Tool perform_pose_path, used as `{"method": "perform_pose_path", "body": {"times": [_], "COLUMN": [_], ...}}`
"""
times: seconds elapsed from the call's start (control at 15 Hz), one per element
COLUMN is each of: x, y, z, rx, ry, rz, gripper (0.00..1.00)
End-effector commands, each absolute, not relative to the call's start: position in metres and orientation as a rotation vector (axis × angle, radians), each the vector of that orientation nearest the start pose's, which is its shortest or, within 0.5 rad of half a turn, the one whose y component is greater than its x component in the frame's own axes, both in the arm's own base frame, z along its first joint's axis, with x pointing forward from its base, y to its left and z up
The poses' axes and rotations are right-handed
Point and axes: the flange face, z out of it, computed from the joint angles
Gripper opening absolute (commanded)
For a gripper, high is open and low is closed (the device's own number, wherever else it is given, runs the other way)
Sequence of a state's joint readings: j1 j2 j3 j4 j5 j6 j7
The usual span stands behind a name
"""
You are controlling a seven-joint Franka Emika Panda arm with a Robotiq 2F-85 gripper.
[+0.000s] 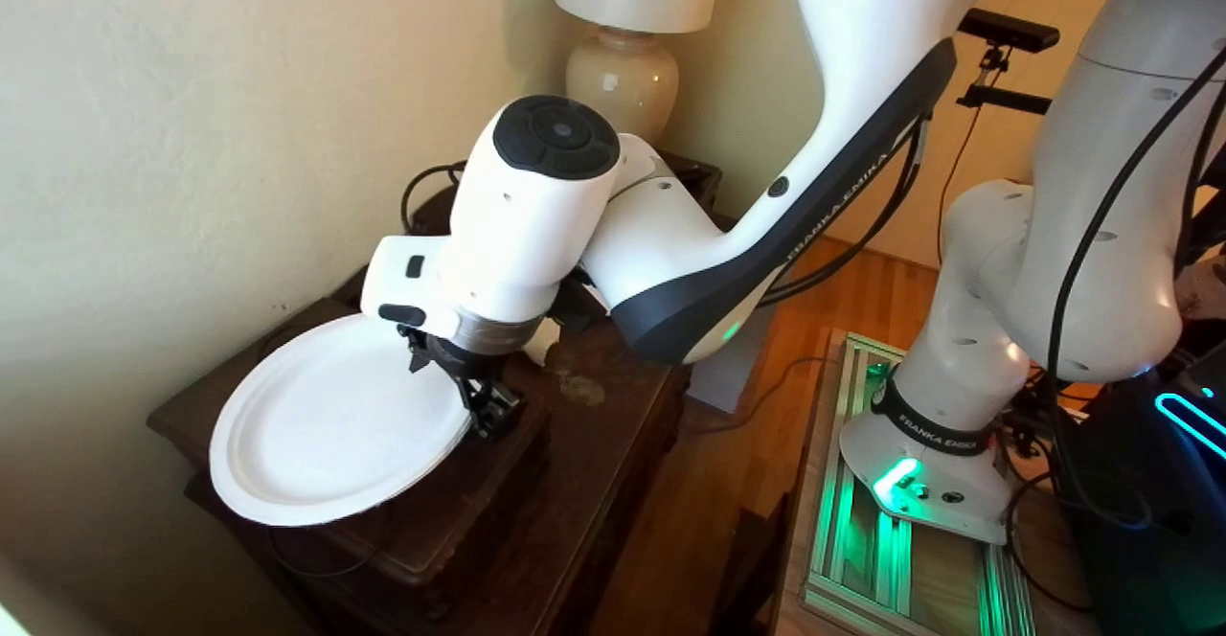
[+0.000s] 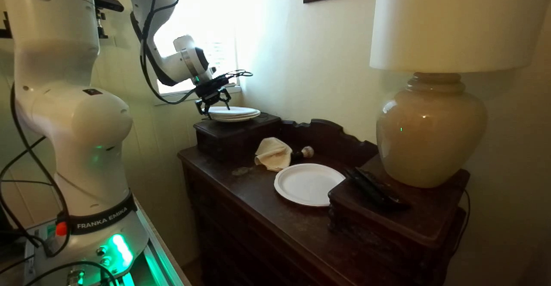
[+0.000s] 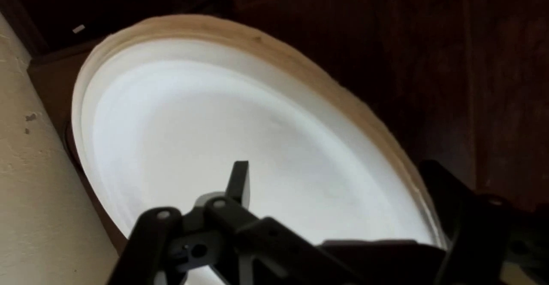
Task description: Move some of the plate on the right to the stack of plates on the left
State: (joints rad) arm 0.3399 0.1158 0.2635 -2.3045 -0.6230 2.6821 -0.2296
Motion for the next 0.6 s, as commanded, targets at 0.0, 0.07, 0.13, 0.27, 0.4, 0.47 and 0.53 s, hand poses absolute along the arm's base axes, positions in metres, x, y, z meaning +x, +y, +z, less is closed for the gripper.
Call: {"method": "perform_pose_path", "body": {"times": [0.0,0.07,0.13,0.27,0.4,0.47,0.53], "x": [0.433,0.435,0.435,0.433,0.428,0.425,0.422], "y": [0.307,0.306,0.306,0.311,0.318,0.322,0.327], "z": [0.331,0.332,0.333,0.332,0.333,0.334,0.333], "rx": [-2.667,-2.679,-2.687,-2.645,-2.585,-2.563,-2.547], "ry": [-2.068,-2.017,-1.967,-1.845,-1.768,-1.736,-1.709], "rz": [-0.625,-0.65,-0.667,-0.726,-0.784,-0.806,-0.812], "gripper": [1.0,1.0,1.0,1.0,1.0,1.0,1.0]}}
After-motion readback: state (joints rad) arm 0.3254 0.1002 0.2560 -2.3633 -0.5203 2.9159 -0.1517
